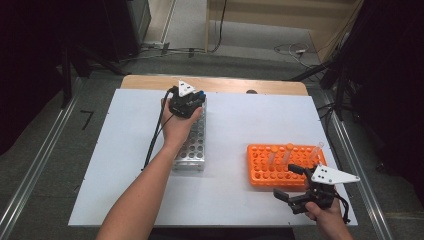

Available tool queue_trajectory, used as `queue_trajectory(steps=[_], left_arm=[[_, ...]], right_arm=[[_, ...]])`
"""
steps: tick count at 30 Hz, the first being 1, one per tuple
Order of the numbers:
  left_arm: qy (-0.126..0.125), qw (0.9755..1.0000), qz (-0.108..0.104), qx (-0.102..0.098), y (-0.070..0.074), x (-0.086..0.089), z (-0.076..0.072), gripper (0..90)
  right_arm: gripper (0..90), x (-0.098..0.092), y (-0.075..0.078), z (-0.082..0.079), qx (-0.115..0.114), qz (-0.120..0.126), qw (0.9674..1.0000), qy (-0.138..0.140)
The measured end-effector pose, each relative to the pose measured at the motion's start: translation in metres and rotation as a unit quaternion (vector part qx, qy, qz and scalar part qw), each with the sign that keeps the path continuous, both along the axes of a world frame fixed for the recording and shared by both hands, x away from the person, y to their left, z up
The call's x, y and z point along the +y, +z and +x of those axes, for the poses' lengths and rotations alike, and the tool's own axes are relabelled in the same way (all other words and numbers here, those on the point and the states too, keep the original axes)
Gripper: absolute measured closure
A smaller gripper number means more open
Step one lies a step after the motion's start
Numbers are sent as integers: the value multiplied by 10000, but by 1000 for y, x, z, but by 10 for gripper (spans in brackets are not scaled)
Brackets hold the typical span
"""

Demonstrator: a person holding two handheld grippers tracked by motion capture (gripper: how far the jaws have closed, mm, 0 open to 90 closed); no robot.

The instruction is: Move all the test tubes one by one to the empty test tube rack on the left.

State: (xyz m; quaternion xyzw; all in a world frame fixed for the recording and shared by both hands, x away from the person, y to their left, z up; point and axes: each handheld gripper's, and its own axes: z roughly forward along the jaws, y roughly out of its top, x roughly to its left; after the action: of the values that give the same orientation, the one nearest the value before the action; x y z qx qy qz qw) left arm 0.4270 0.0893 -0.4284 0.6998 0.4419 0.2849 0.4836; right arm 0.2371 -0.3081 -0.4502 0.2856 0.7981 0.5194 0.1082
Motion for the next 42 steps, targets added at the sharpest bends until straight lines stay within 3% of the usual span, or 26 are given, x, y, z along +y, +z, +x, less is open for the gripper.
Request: queue_trajectory(steps=[5,8,12,20,33,42], left_arm=[[-56,9997,-164,154,2,0,3,719],[-183,9993,-242,225,4,0,0,609],[-357,9977,-519,232,8,3,-6,449],[-695,9945,-776,79,20,4,-31,158],[-893,9923,-855,42,22,16,-84,6],[-1013,9910,-869,-49,19,23,-122,0]], right_arm=[[0,-2,1,1,-17,60,10000,-56],[0,-7,2,1,-52,133,9998,-115],[0,-14,4,3,-91,205,9995,-227],[20,-37,8,7,-169,346,9972,-645],[63,-60,6,13,-181,352,9919,-1206],[204,-73,-3,25,-31,295,9857,-1662]])
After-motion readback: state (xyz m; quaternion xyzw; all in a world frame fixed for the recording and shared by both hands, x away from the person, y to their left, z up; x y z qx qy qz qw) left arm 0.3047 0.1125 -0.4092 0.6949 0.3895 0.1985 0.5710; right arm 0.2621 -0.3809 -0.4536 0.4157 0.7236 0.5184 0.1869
